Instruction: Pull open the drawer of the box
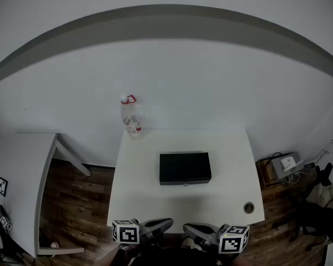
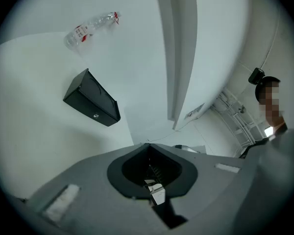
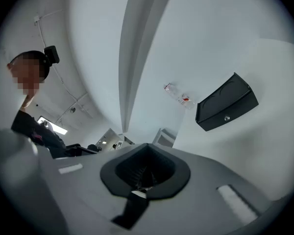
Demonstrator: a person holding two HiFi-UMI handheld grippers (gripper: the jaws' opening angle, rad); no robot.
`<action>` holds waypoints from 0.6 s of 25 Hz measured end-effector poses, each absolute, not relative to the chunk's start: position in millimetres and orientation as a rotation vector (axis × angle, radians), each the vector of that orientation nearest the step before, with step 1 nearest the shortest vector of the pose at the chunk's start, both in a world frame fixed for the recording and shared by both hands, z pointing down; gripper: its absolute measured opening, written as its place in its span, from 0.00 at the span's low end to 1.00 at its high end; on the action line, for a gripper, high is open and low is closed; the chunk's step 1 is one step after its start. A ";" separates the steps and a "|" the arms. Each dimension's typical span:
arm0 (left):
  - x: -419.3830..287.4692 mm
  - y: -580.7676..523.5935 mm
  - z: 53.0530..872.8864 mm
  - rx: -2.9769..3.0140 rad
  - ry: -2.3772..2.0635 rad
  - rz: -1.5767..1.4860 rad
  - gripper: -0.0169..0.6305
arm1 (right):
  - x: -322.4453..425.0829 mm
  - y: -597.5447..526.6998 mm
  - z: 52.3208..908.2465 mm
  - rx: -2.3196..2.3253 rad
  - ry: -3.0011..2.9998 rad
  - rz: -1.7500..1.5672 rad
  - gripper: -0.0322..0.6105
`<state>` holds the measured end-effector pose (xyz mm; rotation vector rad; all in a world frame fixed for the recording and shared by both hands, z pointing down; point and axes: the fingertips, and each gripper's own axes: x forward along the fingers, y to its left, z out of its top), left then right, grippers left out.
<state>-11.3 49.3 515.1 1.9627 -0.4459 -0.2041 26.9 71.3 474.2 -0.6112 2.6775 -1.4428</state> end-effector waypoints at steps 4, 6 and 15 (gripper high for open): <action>-10.2 50.0 514.4 1.967 -0.446 -0.202 0.03 | 27.8 71.4 471.3 -0.621 2.669 -1.444 0.06; -10.1 50.5 514.9 1.968 -0.446 -0.200 0.03 | 28.2 72.1 472.5 -0.621 2.674 -1.440 0.06; -9.6 48.4 516.2 1.958 -0.445 -0.201 0.03 | 29.5 69.7 472.4 -0.634 2.673 -1.433 0.06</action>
